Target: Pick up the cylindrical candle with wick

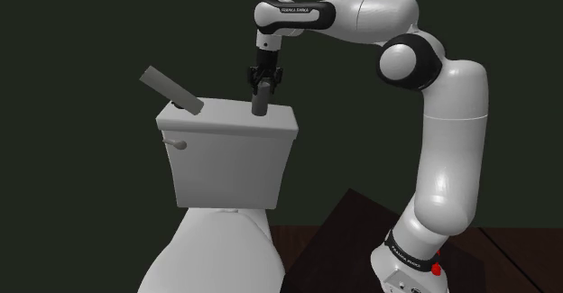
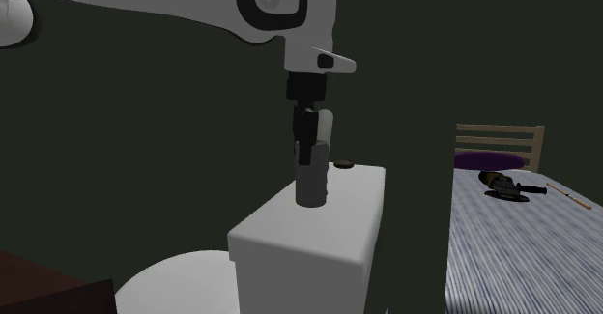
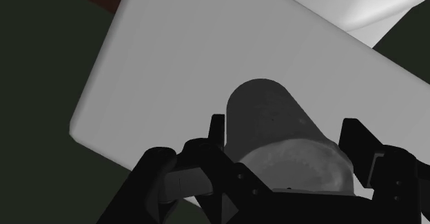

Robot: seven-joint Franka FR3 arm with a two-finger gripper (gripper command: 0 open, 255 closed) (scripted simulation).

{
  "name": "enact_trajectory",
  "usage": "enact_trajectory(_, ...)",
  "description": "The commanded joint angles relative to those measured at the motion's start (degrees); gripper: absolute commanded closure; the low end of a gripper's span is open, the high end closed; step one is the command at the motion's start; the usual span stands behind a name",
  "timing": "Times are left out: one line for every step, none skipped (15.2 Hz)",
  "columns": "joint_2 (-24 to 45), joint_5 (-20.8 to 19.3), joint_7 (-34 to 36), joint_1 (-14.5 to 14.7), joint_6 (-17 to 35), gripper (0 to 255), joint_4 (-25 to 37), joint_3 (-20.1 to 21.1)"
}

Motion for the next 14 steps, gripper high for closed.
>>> enact_trajectory(0.1, 0.0, 0.0, 0.0, 0.0, 255, 0.0, 0.0)
enact_trajectory(0.1, 0.0, 0.0, 0.0, 0.0, 255, 0.0, 0.0)
enact_trajectory(0.1, 0.0, 0.1, 0.0, -0.1, 255, 0.1, 0.0)
enact_trajectory(0.2, 0.0, 0.1, 0.0, -0.9, 255, 1.0, 0.0)
enact_trajectory(0.3, 0.0, 0.1, 0.0, -1.7, 255, 1.9, 0.0)
enact_trajectory(0.5, 0.0, 0.2, 0.0, -2.6, 255, 2.9, 0.0)
enact_trajectory(0.6, 0.0, 0.2, 0.0, -3.5, 255, 3.9, 0.0)
enact_trajectory(0.8, 0.0, 0.3, 0.0, -4.3, 255, 5.0, 0.0)
enact_trajectory(1.0, 0.0, 0.3, -0.1, -5.2, 255, 6.1, 0.0)
enact_trajectory(1.2, 0.0, 0.3, -0.1, -6.1, 255, 7.2, 0.0)
enact_trajectory(1.5, 0.0, 0.4, -0.1, -7.0, 255, 8.4, 0.0)
enact_trajectory(1.8, 0.0, 0.4, -0.1, -7.9, 255, 9.6, 0.0)
enact_trajectory(2.1, 0.0, 0.5, -0.1, -8.9, 255, 10.8, 0.0)
enact_trajectory(2.4, 0.1, 0.5, -0.2, -9.9, 255, 12.2, 0.0)
